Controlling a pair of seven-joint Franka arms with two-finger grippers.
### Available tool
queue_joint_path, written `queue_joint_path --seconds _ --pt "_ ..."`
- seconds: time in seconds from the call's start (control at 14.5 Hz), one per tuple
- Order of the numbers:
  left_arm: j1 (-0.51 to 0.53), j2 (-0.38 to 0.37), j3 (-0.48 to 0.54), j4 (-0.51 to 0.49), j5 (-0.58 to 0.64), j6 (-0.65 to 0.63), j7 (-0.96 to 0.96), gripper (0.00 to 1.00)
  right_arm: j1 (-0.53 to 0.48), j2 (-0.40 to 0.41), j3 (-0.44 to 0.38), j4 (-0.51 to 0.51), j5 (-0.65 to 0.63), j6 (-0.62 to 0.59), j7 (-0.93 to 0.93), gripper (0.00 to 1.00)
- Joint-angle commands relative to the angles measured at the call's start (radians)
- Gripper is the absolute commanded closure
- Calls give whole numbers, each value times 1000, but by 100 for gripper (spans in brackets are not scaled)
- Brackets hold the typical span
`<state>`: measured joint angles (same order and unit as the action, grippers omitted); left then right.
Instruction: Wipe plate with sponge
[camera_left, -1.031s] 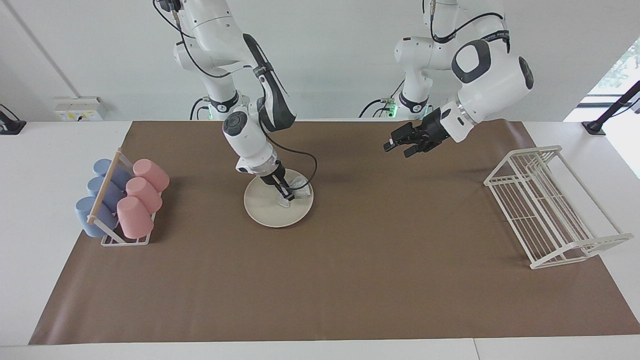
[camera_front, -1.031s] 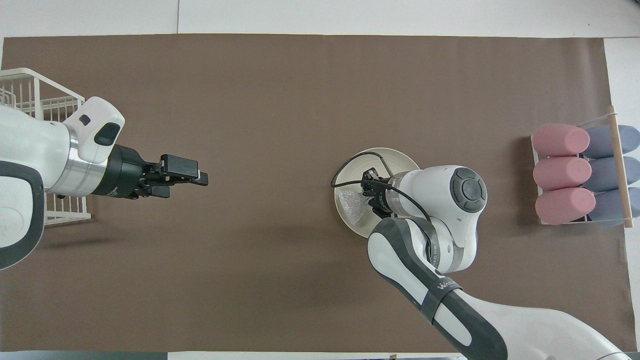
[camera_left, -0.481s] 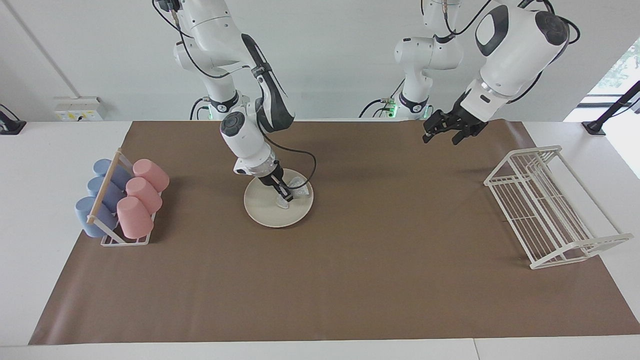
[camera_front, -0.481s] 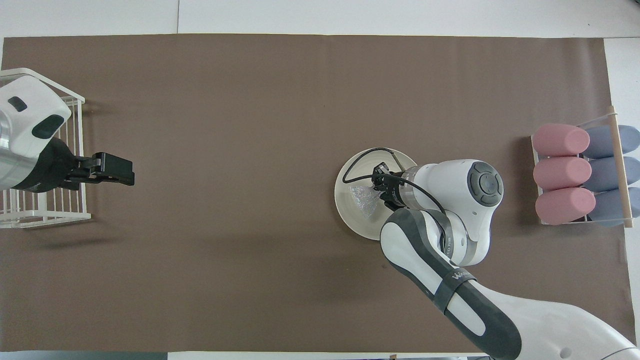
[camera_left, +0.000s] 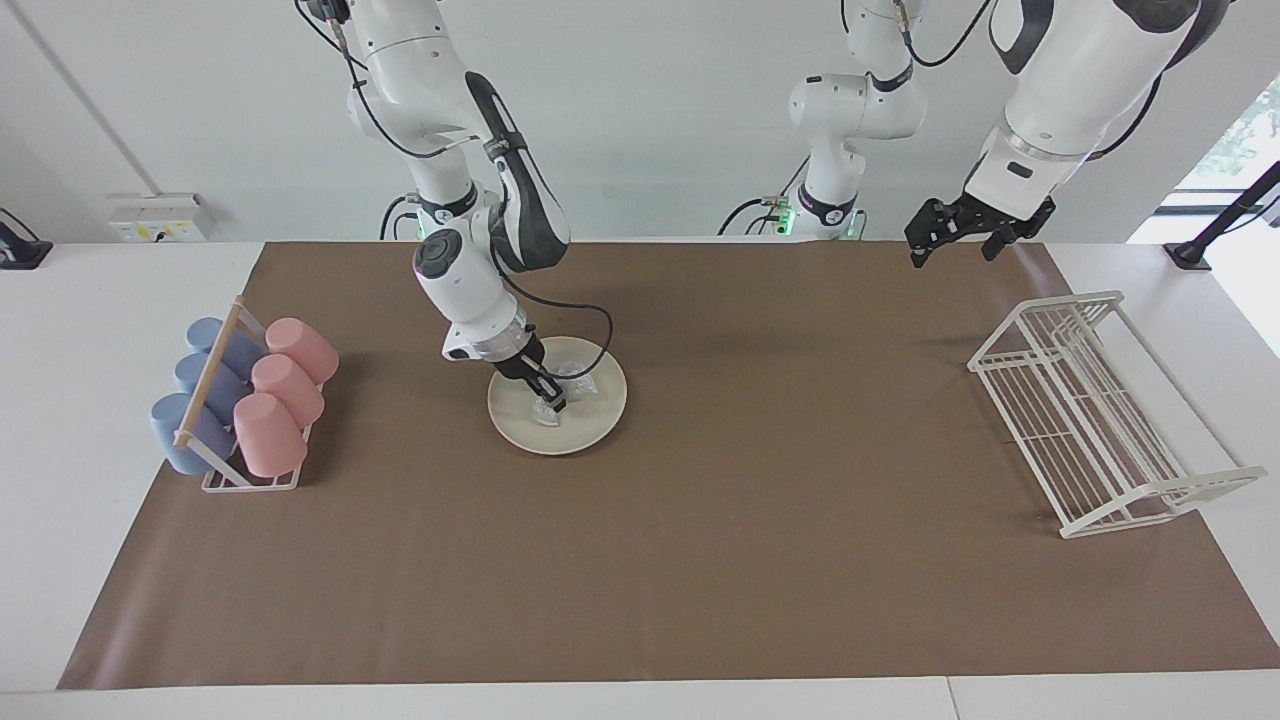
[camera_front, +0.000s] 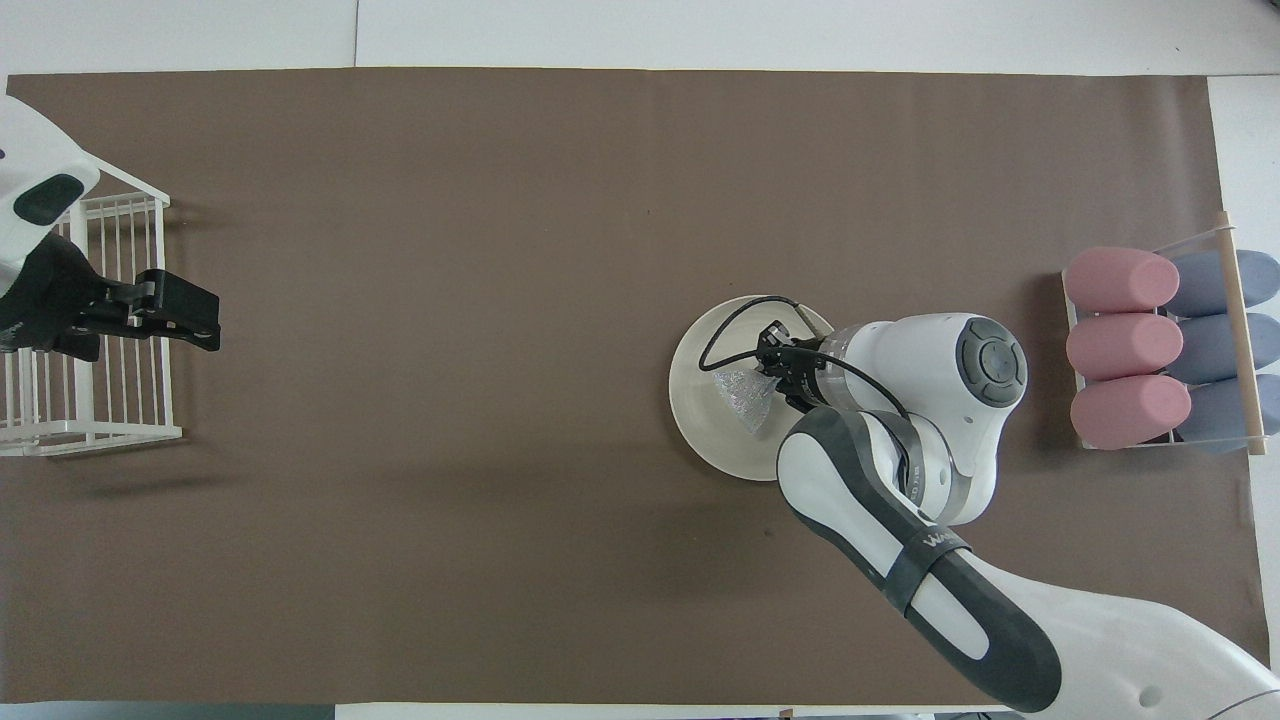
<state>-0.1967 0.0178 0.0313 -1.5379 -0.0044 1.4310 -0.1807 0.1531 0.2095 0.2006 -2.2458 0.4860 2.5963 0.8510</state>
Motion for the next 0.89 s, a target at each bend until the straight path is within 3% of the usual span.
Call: queue_joint_path --seconds 0.0,0.21,0.41,0.62,0.83 --pt "16 5 -8 -31 -17 52 1 0 -56 22 -3 -26 -18 16 -78 100" --pt "16 -1 -14 -48 -19 63 1 0 -70 21 -4 -26 -102 16 -78 100" --pt "16 -1 -13 -48 -20 63 3 0 -47 16 3 -28 -102 15 -2 100" --pt "17 -1 -13 -50 -22 68 -5 0 63 14 2 -28 -102 18 141 100" --pt "19 -2 -13 -51 -25 69 -9 0 103 11 3 -28 -102 15 186 100"
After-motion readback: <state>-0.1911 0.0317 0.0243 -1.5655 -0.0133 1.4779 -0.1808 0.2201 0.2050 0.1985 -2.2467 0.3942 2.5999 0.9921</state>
